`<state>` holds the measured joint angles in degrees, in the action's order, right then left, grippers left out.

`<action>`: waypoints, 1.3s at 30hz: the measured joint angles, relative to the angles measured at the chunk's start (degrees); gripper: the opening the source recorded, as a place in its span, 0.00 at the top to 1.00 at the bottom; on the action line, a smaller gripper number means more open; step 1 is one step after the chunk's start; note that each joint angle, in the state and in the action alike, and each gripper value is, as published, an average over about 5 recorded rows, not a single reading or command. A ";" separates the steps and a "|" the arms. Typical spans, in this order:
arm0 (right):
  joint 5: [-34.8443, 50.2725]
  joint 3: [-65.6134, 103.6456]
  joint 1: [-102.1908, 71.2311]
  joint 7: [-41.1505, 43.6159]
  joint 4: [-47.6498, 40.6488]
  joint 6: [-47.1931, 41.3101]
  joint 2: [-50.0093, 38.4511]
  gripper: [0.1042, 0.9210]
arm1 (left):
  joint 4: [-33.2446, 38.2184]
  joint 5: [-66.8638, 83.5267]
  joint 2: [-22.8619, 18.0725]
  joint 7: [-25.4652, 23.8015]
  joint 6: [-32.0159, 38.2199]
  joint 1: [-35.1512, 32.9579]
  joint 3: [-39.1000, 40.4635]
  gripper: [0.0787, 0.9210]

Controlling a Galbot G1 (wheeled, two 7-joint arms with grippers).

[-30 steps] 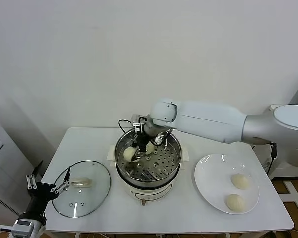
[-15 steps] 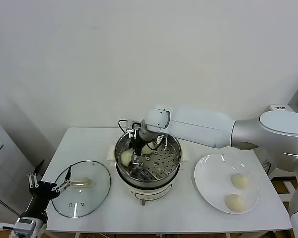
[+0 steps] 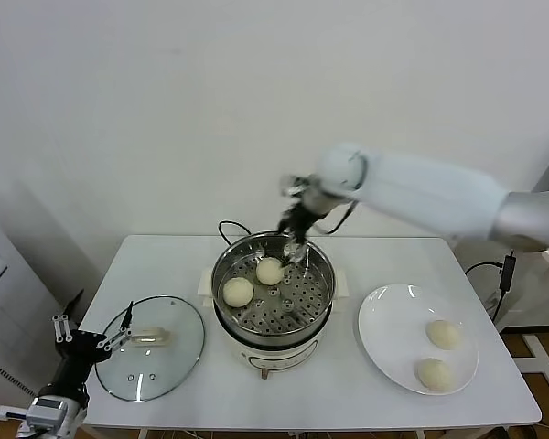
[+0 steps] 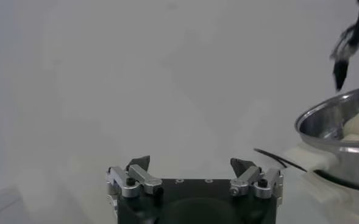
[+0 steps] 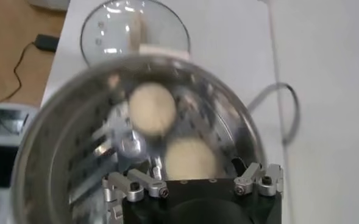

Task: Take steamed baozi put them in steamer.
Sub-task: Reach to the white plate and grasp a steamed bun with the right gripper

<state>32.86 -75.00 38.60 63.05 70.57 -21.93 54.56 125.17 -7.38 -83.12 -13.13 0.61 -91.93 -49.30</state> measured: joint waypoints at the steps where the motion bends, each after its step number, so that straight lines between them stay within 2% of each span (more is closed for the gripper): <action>1: -1.29 -0.02 0.19 1.19 -0.07 0.94 -1.62 0.12 | 0.03 -0.10 0.00 0.04 -0.04 0.04 0.14 0.12; 10: -13.35 2.33 -4.78 7.18 2.96 7.78 -15.92 0.12 | 0.11 -1.49 -0.56 0.15 -0.12 0.02 1.35 0.12; 17: -21.12 8.09 -16.05 8.31 7.17 10.61 -22.67 0.12 | 0.35 -2.23 -0.74 0.18 -0.17 -0.44 1.61 0.12; 26: -27.58 14.16 -27.80 9.33 9.25 12.71 -26.29 0.12 | 0.56 -2.71 -1.21 0.18 -0.11 -1.15 1.39 0.12; 39: -32.11 18.75 -36.13 9.83 9.01 13.67 -27.32 0.12 | 0.87 -3.30 -1.44 0.18 -0.02 -1.66 1.41 0.12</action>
<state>0.74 -56.25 2.47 72.88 79.58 -8.26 27.24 126.04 -10.68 -84.56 -12.95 0.59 -93.59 -47.89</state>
